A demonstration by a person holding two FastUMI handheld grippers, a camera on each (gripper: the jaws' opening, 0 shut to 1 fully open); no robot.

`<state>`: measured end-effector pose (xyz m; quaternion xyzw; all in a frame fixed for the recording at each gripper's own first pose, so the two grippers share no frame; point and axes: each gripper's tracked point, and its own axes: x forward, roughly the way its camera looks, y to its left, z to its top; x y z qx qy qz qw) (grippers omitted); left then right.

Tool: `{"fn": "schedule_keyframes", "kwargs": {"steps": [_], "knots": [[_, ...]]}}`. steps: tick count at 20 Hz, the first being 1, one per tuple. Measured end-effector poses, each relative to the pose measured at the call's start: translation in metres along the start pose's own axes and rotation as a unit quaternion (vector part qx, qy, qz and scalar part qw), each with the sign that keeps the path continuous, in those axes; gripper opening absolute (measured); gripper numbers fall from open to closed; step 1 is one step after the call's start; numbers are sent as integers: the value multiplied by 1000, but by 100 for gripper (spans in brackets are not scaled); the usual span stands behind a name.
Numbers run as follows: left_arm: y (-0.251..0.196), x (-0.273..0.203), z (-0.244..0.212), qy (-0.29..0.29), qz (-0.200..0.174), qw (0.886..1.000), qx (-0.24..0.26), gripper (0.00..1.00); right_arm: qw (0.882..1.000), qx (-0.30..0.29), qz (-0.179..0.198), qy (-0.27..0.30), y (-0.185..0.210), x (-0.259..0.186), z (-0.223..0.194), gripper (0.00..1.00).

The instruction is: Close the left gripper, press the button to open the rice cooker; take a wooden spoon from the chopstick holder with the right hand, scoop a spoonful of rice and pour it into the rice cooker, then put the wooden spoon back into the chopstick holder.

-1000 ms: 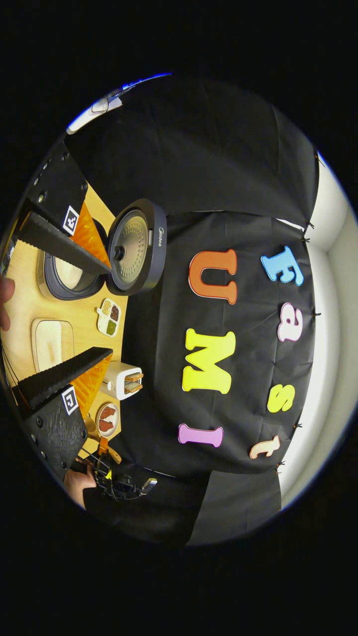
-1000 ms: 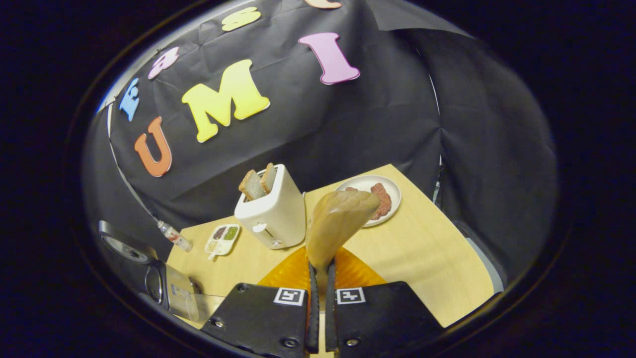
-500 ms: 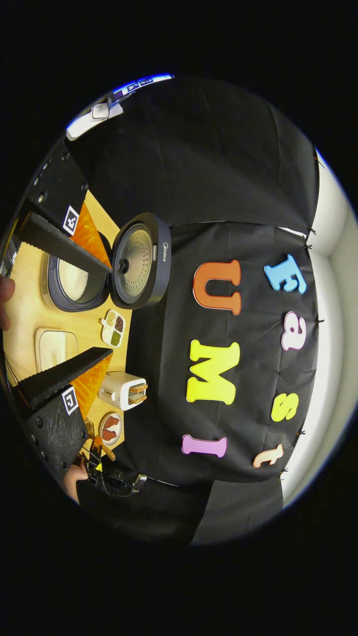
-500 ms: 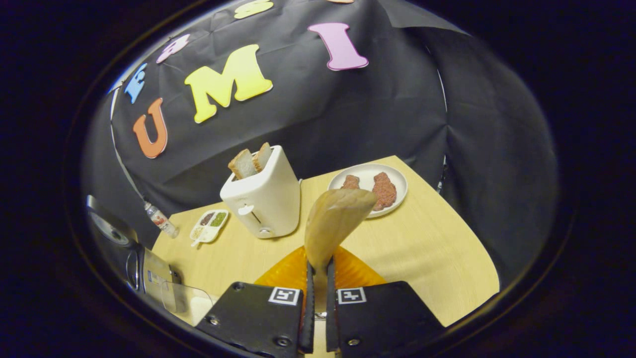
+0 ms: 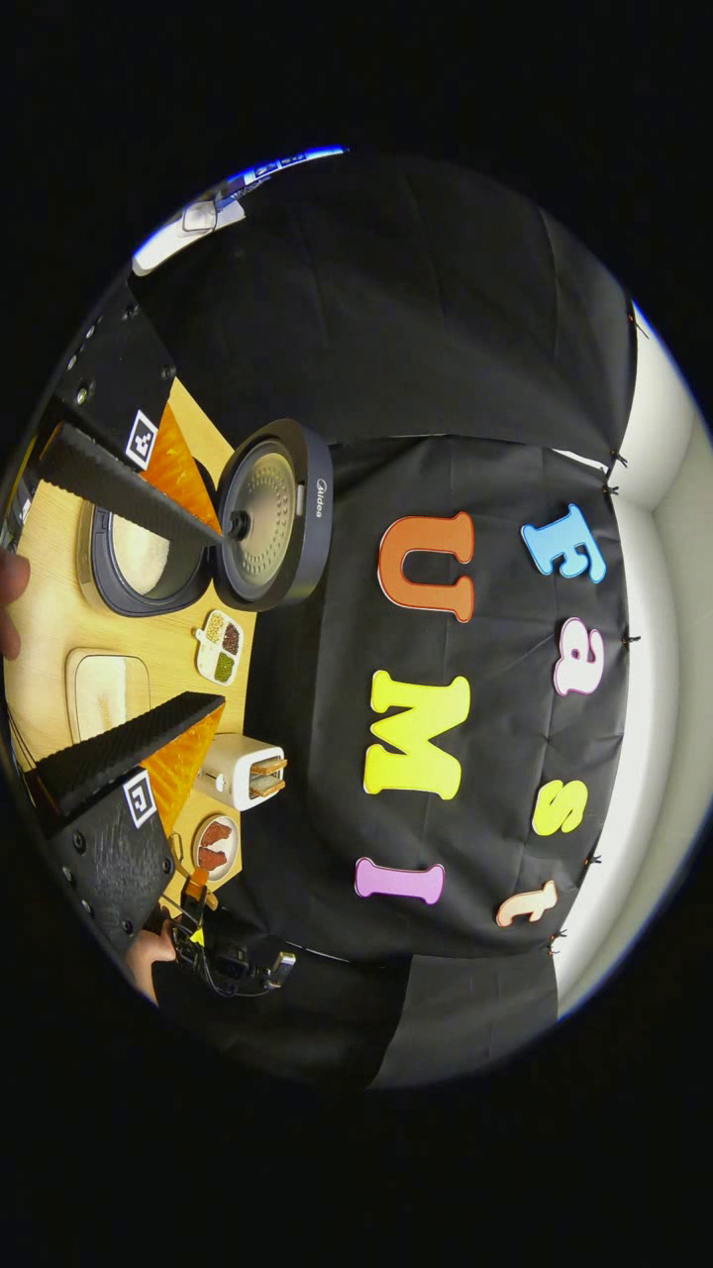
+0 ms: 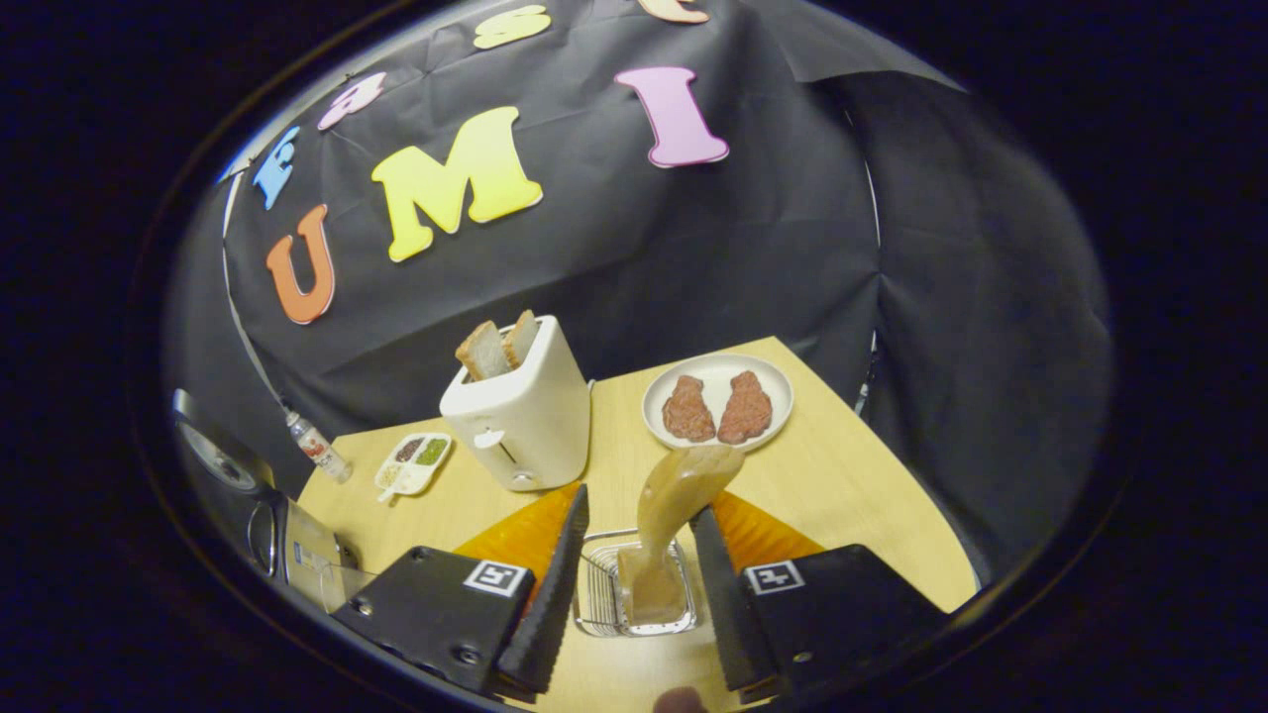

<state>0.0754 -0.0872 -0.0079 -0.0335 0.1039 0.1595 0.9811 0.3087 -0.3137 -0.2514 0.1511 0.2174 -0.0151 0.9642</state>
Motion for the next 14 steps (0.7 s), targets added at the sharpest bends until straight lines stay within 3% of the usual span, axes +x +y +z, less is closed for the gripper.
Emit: {"fn": "schedule_keyframes", "kwargs": {"steps": [2, 4, 7, 14], "knots": [[4, 3, 4, -8, 0, 1000, 0, 95, 1000, -2, -9, -23, -4, -17, 19, 82], [9, 3, 10, -16, -1, 1000, 1, 95, 999, -11, -9, -47, -2, -39, 39, 83], [19, 7, 23, -29, -3, 1000, 5, 95, 995, -47, -11, -93, 5, -79, 70, 95], [58, 48, 78, -75, 15, 997, 16, 94, 987, -69, 6, -145, 31, -163, 92, 100]]}}
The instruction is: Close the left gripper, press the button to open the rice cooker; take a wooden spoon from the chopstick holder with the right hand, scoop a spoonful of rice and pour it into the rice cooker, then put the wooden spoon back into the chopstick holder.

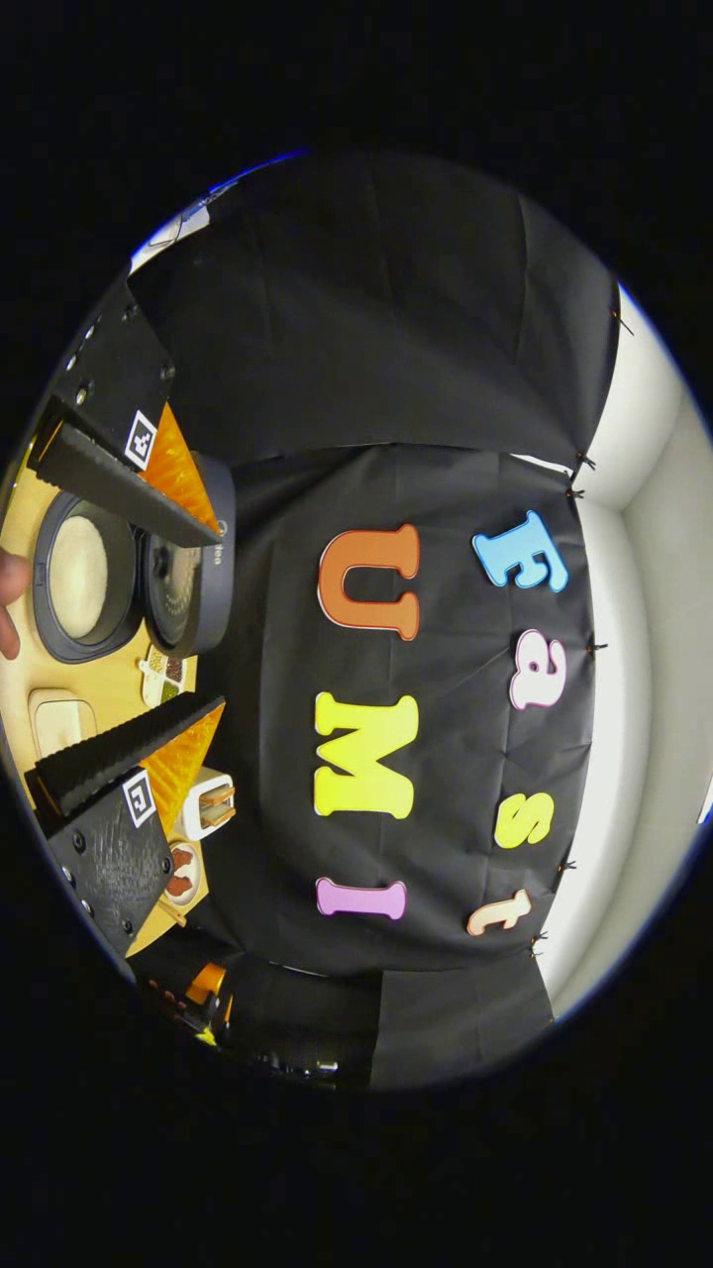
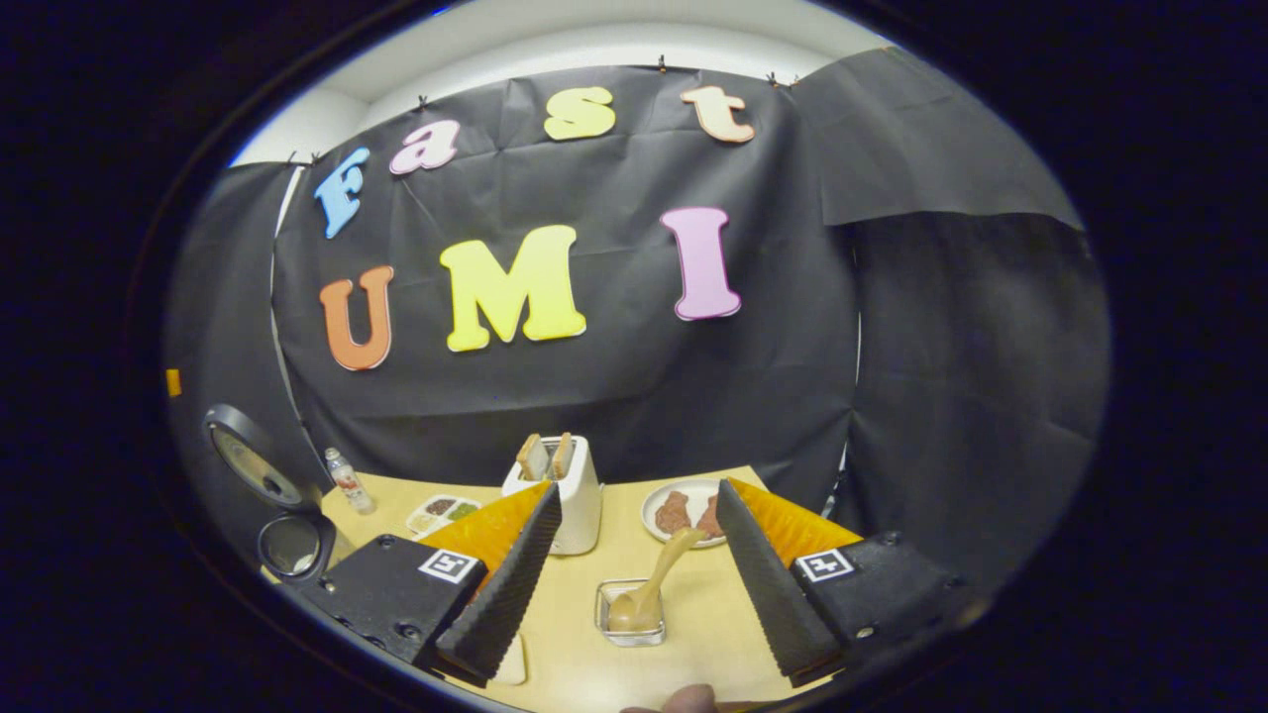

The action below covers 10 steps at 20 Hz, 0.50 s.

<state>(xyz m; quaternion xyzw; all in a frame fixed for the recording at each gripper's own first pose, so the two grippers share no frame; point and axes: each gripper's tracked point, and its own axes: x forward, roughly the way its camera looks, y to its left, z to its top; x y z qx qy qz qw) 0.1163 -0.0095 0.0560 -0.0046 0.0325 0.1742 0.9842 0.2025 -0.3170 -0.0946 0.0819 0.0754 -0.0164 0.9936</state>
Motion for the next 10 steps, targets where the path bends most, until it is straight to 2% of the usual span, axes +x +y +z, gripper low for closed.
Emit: {"fn": "schedule_keyframes", "kwargs": {"steps": [4, 10], "knots": [[28, 48, 8, -3, 13, 1000, 13, 94, 1000, 1, -11, -6, -5, -43, 2, 99], [53, 117, -25, 52, 15, 998, 19, 95, 997, 7, -81, 2, -42, -108, -21, 100]]}}
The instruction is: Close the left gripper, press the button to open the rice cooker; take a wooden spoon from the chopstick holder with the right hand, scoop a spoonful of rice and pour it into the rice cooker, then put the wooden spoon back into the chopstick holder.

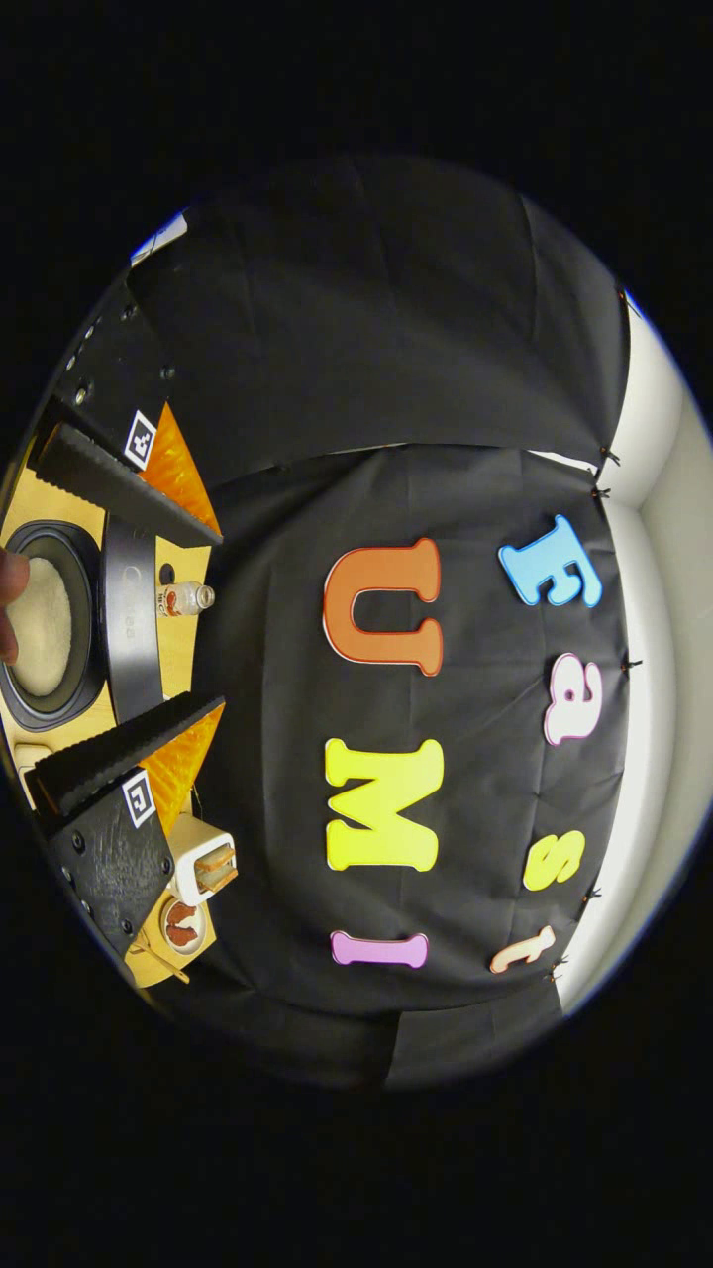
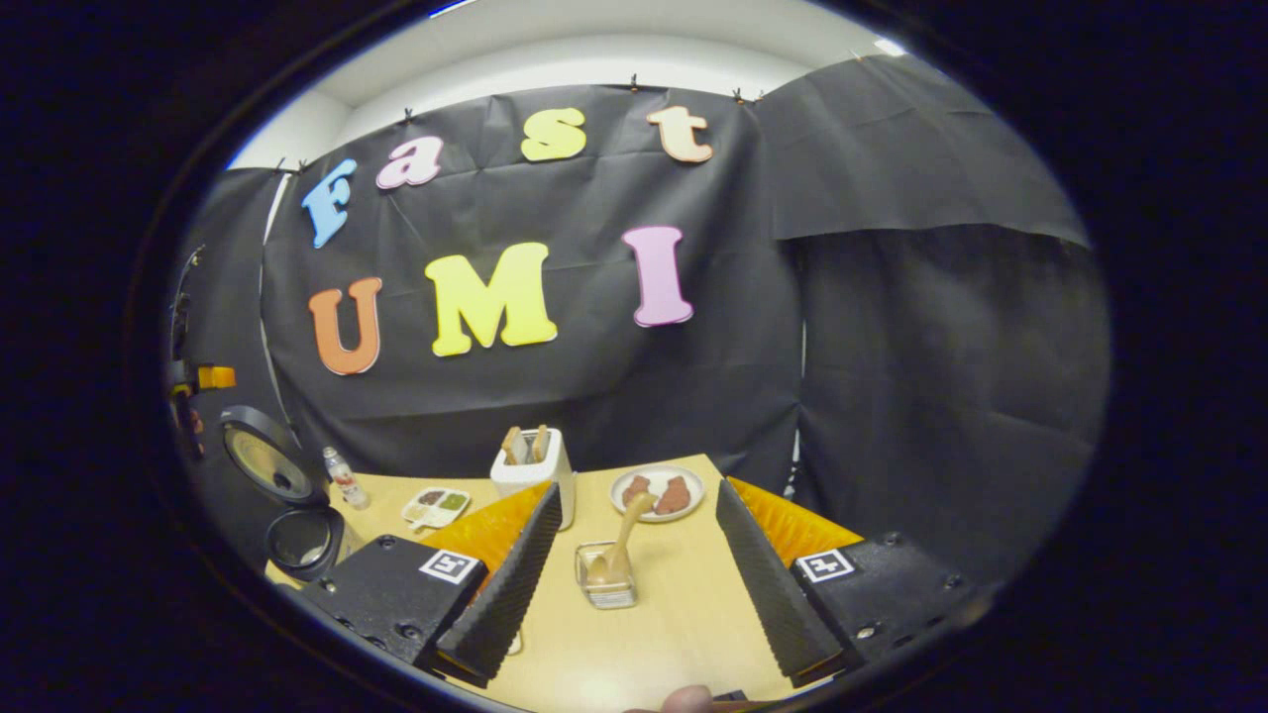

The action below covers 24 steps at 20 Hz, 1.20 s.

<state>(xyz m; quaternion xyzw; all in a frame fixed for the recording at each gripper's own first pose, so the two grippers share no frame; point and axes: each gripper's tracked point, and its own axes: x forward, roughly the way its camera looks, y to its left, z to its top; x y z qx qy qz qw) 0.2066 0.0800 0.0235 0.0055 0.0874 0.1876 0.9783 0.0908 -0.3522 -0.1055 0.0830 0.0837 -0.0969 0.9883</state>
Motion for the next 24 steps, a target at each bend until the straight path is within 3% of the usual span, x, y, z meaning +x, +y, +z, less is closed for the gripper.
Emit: {"fn": "schedule_keyframes", "kwargs": {"steps": [5, 8, 14, 24], "knots": [[15, 30, -28, 78, 9, 997, -15, 95, 997, 39, -59, 16, -34, -34, -18, 100], [12, 28, -36, 107, 6, 994, -28, 96, 996, 55, -68, 19, -36, -41, -24, 100], [3, -17, -62, 155, -5, 987, -29, 96, 999, 40, -17, 30, 1, -25, -27, 99], [-14, -85, -173, 252, -3, 968, -20, 97, 995, 19, 80, 52, 62, 16, -32, 100]]}}
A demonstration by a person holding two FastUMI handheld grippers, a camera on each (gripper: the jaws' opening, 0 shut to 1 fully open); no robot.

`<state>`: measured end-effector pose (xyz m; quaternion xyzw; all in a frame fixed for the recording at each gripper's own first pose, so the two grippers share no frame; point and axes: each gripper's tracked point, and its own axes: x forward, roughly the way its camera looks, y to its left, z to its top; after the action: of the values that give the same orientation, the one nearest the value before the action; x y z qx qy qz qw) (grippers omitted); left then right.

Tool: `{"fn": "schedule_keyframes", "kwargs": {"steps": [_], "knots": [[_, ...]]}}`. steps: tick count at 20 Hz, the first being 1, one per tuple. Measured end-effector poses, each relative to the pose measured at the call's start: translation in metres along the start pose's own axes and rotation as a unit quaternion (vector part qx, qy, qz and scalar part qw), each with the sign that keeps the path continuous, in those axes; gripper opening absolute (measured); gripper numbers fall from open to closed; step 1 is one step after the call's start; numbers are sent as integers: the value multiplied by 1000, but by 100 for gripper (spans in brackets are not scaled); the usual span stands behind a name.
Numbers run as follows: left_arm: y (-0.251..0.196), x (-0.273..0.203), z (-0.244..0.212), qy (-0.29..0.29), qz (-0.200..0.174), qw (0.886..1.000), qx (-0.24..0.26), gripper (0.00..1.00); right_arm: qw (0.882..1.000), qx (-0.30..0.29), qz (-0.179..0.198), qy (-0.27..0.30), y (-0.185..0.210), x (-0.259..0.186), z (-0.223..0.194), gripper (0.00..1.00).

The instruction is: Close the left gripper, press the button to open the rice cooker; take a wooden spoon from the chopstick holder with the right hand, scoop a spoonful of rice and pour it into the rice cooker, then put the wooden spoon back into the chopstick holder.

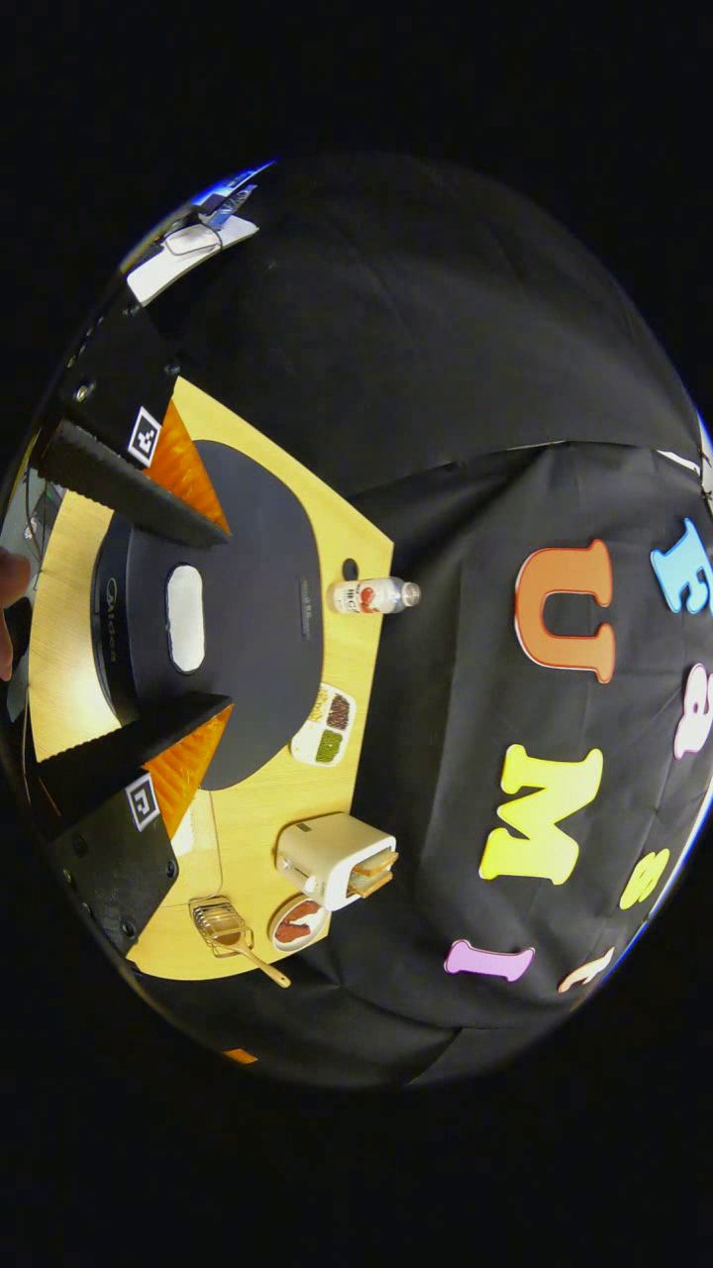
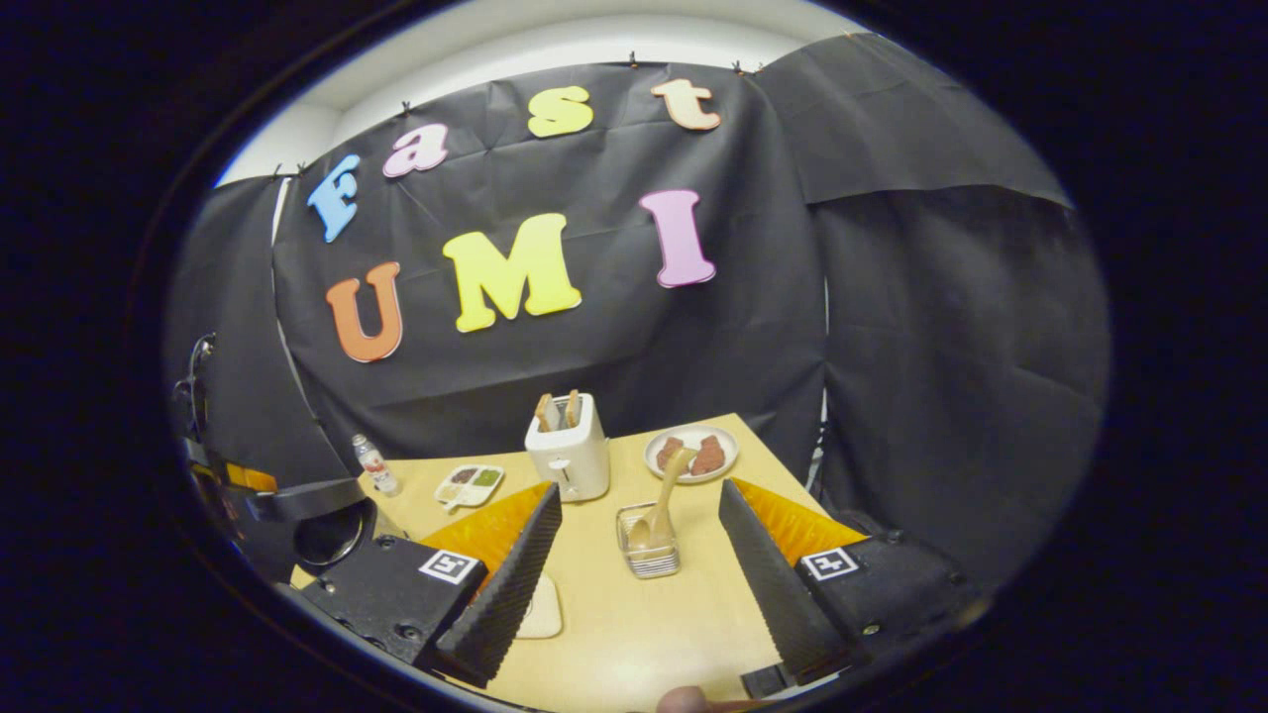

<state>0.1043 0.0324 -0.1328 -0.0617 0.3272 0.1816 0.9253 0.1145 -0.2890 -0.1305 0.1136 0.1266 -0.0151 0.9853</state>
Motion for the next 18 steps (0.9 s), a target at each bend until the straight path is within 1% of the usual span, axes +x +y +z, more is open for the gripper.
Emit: {"fn": "schedule_keyframes", "kwargs": {"steps": [4, 9, 14, 15, 16, 18], "knots": [[0, 8, -26, 32, 5, 999, 0, 97, 999, -20, 29, 5, 12, 15, 6, 100], [3, 15, -45, 57, 18, 998, -9, 97, 998, -29, 53, 8, 21, 33, 11, 100], [6, 17, -61, 85, 32, 996, -23, 98, 997, -26, 72, 16, 30, 52, 10, 99], [6, 19, -57, 77, 33, 996, -26, 98, 997, -24, 75, 11, 32, 55, 13, 100], [6, 20, -60, 80, 34, 996, -32, 98, 997, -25, 79, 7, 35, 59, 16, 100], [4, 22, -69, 89, 33, 995, -34, 99, 995, -25, 96, 6, 46, 66, 15, 100]]}}
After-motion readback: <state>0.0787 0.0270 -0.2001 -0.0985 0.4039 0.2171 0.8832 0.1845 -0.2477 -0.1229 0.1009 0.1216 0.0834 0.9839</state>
